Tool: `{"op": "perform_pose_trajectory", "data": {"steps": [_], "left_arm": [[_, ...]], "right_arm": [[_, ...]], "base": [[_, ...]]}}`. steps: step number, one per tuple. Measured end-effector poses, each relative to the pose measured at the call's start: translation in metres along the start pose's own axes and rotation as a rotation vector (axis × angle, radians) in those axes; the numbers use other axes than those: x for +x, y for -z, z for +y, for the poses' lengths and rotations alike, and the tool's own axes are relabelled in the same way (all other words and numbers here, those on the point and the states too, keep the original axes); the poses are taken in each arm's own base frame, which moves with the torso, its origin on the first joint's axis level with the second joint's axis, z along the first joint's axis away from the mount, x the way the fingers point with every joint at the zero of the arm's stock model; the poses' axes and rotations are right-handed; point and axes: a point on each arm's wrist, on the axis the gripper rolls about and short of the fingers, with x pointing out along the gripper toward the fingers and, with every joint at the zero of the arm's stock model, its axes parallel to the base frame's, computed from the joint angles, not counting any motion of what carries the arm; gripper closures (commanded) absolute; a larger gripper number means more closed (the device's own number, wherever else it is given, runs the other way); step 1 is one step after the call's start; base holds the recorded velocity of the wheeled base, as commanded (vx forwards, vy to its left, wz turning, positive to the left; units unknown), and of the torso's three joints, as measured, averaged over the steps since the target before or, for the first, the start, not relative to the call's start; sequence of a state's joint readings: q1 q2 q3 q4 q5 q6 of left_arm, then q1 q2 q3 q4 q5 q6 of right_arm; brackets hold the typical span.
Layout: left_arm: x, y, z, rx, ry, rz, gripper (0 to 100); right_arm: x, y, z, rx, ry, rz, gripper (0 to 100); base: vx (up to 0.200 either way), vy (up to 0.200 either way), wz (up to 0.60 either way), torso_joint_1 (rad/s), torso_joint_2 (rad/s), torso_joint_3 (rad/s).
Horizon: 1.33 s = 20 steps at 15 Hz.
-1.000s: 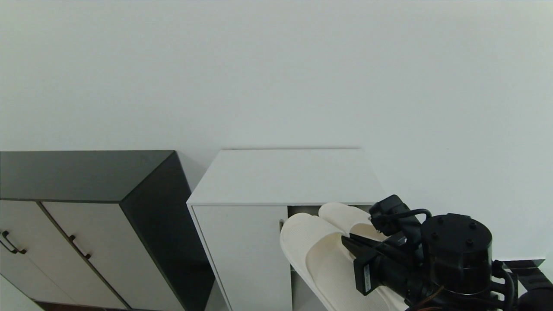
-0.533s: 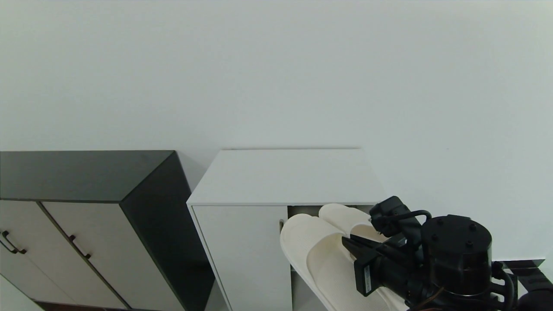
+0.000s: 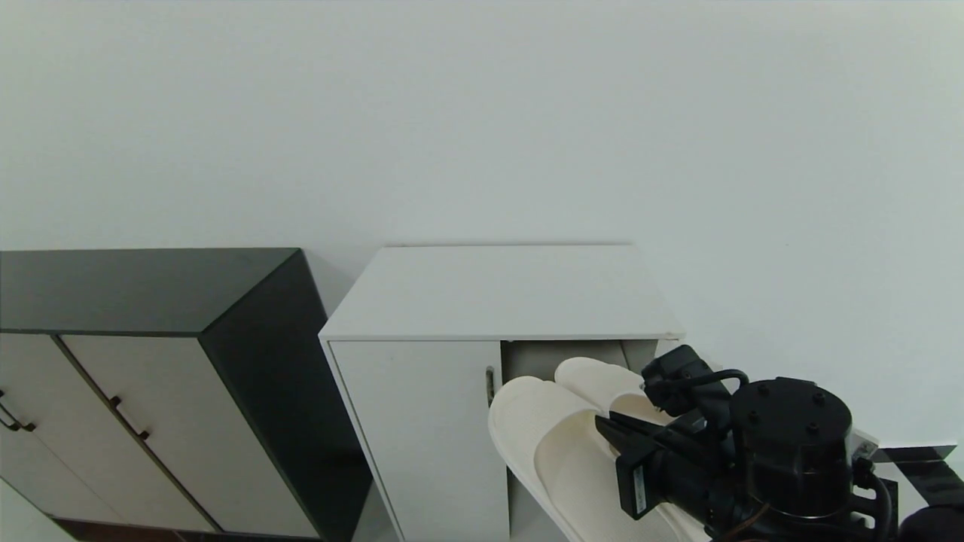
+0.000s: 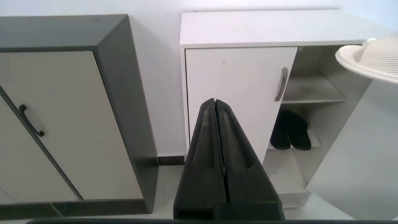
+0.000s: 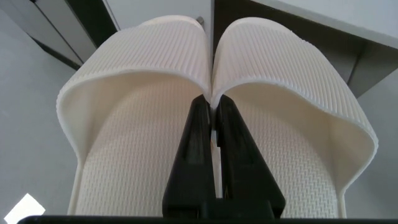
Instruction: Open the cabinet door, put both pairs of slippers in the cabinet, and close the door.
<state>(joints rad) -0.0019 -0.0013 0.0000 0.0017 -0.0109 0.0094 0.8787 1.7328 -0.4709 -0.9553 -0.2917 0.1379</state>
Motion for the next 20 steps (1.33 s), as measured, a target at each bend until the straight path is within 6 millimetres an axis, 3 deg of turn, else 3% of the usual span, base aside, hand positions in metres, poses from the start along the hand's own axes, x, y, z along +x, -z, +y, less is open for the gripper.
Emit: {"op": "perform_pose_trajectory", "data": {"steps": [20], "left_arm": [[0.0, 0.0, 0.0, 0.0, 0.0, 0.0, 100]], "right_arm": [[0.0026, 0.0078, 0.0013, -0.011, -0.004, 0.015, 100]], "base": [[0.0, 0.0, 0.0, -0.201, 0.51, 0.3]]}}
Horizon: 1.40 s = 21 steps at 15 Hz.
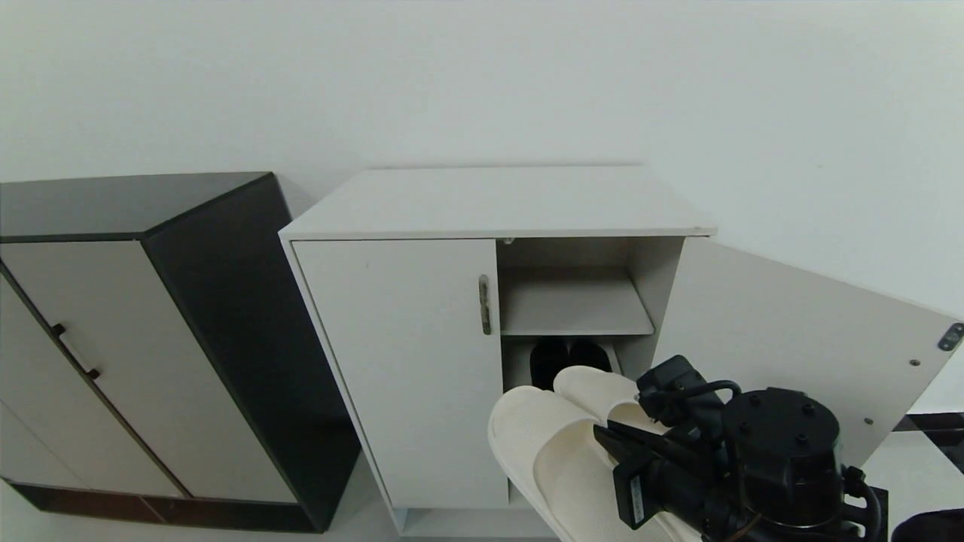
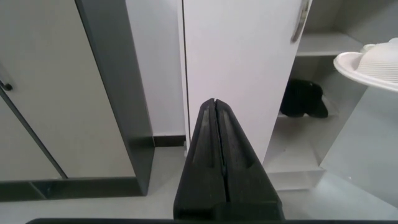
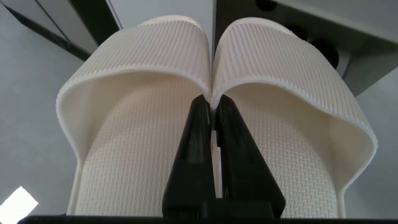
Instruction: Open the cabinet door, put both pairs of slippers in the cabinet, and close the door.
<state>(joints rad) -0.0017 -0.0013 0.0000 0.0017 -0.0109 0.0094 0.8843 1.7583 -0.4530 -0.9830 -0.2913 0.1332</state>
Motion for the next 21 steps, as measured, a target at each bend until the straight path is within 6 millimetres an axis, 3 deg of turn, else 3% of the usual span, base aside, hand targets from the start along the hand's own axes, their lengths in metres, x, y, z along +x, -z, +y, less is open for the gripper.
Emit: {"op": "perform_pose_trajectory", "data": {"steps": [13, 21], "left_arm": [[0.0, 0.0, 0.0, 0.0, 0.0, 0.0, 100], [0.0, 0.0, 0.0, 0.0, 0.0, 0.0, 100]], "right_arm": [[0.0005, 0.0072, 0.0022, -0.02, -0.008, 0.015, 100], [0.0003, 0.0082, 0.003, -0.039, -0.012, 0.017, 100]], "base": [[0.0, 0.0, 0.0, -0.092, 0.45, 0.352], [0.0, 0.0, 0.0, -0.003, 0.05, 0.045]]}}
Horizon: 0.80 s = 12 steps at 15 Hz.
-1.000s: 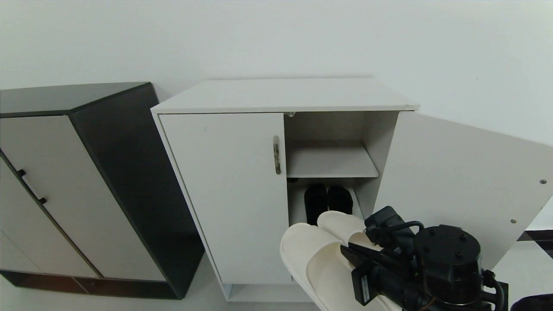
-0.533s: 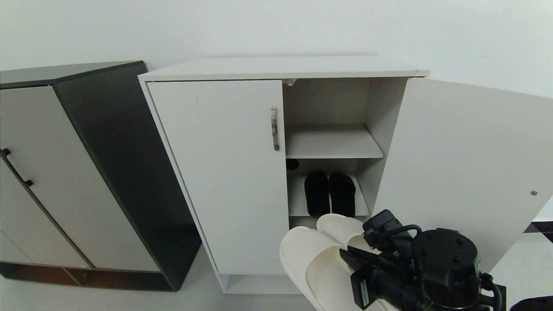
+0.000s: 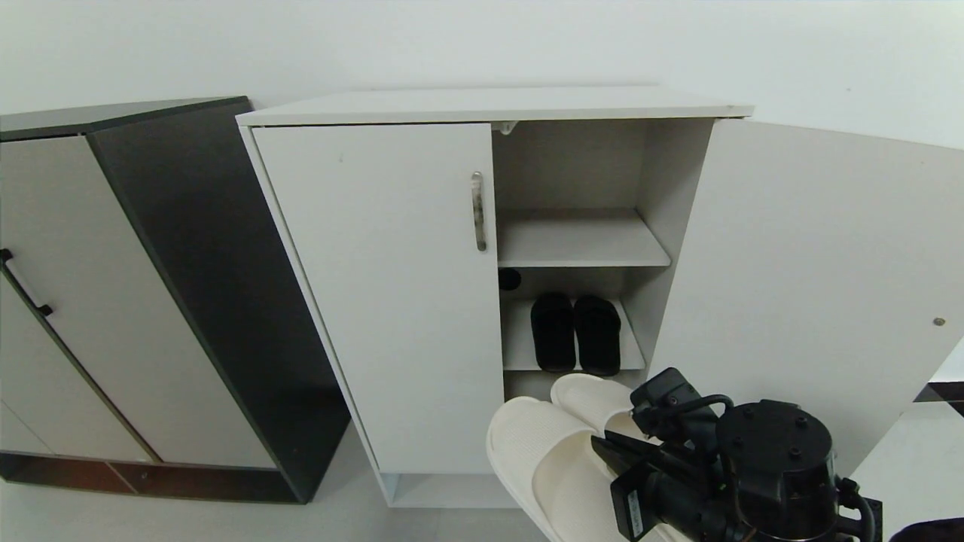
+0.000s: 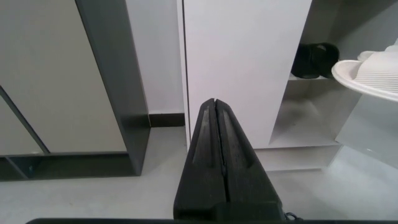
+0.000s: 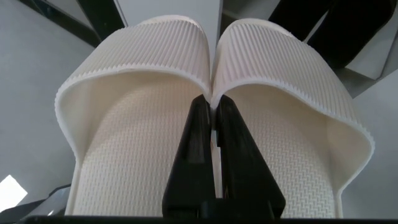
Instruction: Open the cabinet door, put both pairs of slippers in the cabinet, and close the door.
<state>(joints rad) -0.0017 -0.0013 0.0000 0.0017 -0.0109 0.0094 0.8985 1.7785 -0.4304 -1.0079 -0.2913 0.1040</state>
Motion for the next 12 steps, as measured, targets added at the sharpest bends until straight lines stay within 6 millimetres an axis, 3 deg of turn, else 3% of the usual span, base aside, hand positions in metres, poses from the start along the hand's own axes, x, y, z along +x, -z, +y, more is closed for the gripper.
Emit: {"op": "perform_pose_trajectory", "data": {"steps": [1, 10, 12], "left_arm": [[0.0, 0.0, 0.0, 0.0, 0.0, 0.0, 100], [0.0, 0.0002, 0.0, 0.001, 0.001, 0.001, 100], [0.0, 0.0, 0.0, 0.001, 0.0, 0.0, 100]], "right_arm": [[-0.0002, 0.0004, 0.0, -0.004, 0.0, 0.002, 100], [-0.0013, 0.0044, 0.0035, -0.025, -0.013, 0.014, 100], [0.0056, -0.0033, 0.004, -0.015, 0.075, -0.021, 100]], "base": [[0.0, 0.0, -0.6, 0.007, 0.0, 0.002], [0.0, 0.0, 0.0, 0.0, 0.0, 0.0], [0.0, 0.0, 0.0, 0.0, 0.0, 0.0]]}}
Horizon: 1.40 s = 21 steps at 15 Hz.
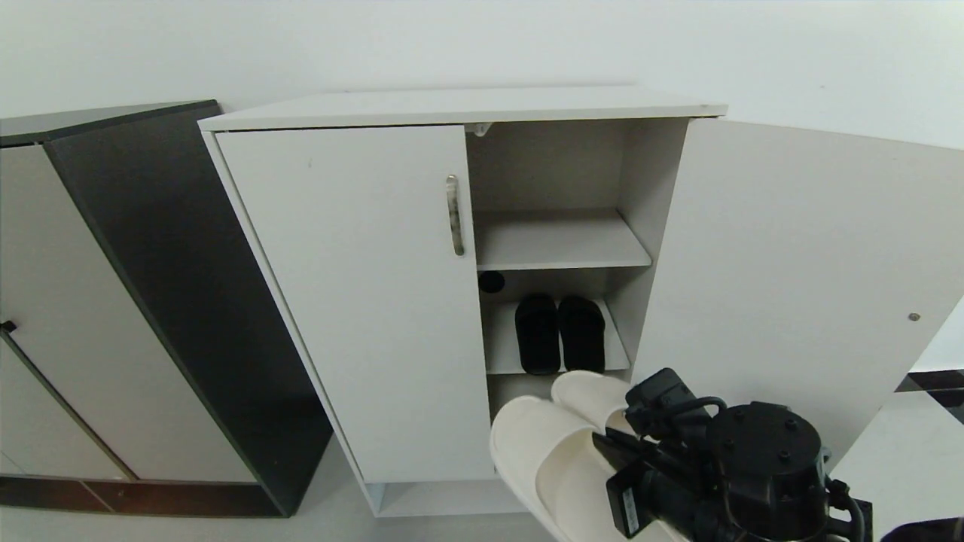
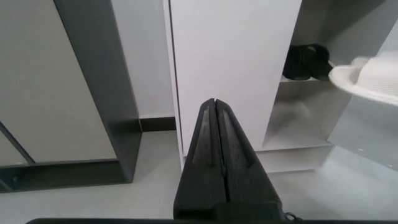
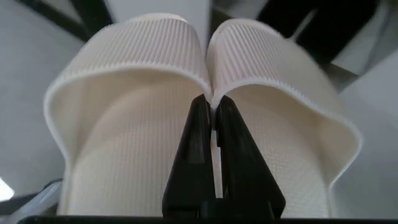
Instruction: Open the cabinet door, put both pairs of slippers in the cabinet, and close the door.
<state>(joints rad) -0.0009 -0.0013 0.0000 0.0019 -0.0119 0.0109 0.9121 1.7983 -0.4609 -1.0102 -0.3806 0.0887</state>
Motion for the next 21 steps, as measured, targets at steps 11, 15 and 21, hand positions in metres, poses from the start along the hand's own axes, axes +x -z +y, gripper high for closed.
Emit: {"op": "perform_pose_trajectory", "data": {"steps": [11, 15, 21], "left_arm": [[0.0, 0.0, 0.0, 0.001, 0.001, 0.0, 100], [0.0, 0.0, 0.0, 0.001, 0.001, 0.0, 100], [0.0, 0.0, 0.0, 0.005, 0.0, 0.0, 100]], "right_arm": [[0.017, -0.108, 0.033, 0.129, 0.35, -0.071, 100], [0.008, -0.131, 0.035, 0.154, 0.366, -0.138, 100], [0.006, -0.133, 0.034, 0.154, 0.366, -0.15, 100]], "base": [[0.0, 0.0, 0.0, 0.0, 0.0, 0.0], [0.0, 0.0, 0.0, 0.0, 0.0, 0.0], [0.0, 0.0, 0.0, 0.0, 0.0, 0.0]]}}
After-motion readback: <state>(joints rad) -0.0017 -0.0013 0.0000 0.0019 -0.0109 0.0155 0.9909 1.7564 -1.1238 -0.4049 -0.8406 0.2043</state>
